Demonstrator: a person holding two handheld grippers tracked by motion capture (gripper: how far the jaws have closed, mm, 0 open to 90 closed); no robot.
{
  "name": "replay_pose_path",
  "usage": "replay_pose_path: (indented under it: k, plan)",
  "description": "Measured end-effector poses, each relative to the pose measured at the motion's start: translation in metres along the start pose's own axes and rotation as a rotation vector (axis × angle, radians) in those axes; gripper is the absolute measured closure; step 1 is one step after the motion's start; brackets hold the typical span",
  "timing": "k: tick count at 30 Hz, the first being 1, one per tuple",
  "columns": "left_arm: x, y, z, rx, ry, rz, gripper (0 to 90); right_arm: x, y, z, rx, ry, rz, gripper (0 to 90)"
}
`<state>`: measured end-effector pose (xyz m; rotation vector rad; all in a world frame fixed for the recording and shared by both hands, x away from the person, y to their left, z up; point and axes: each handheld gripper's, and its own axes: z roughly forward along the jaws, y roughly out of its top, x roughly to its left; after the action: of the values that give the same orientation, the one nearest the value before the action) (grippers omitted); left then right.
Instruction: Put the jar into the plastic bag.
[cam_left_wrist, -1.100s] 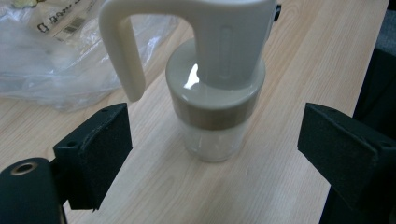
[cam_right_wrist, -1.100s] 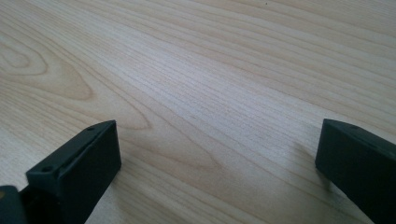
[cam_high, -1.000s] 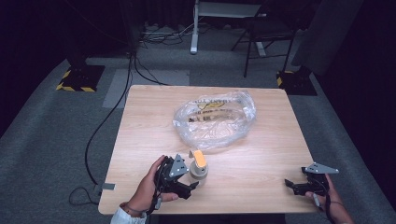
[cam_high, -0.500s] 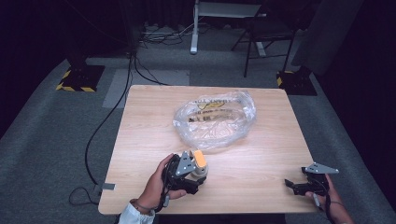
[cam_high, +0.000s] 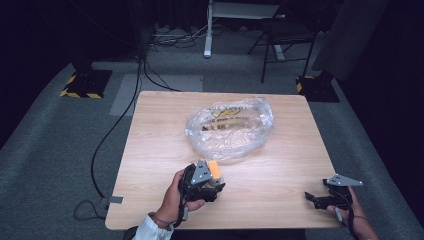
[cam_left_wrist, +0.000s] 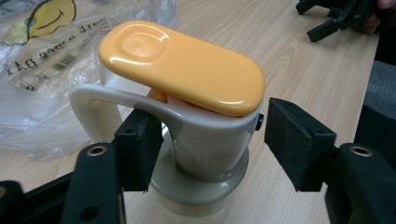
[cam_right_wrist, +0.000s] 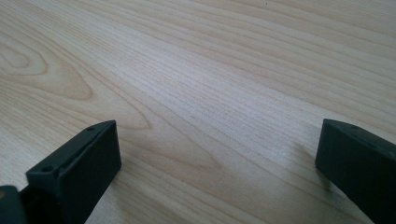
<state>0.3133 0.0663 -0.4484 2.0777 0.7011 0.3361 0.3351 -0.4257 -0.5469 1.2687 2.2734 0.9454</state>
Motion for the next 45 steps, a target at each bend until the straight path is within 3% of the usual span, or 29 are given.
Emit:
replay_pose_path:
  k: [3, 14, 19, 28, 45]
  plan:
    - [0.002, -0.001, 0.000, -0.017, 0.000, -0.018, 48.6, 0.000, 0.000, 0.000, 0.000, -0.001, 0.000, 0.1]
    - [0.001, 0.000, 0.000, -0.046, -0.029, -0.046, 51.1, 0.000, 0.000, 0.000, 0.000, 0.000, 0.000, 0.1]
    - [0.000, 0.006, 0.000, -0.057, -0.031, -0.039, 51.3, 0.000, 0.000, 0.000, 0.000, 0.000, 0.000, 0.1]
    - [0.002, 0.025, 0.001, -0.095, -0.031, -0.040, 51.5, 0.000, 0.000, 0.000, 0.000, 0.000, 0.000, 0.1]
    - [0.017, 0.075, 0.013, -0.149, -0.029, 0.009, 51.9, 0.000, 0.000, 0.000, 0.000, 0.000, 0.000, 0.1]
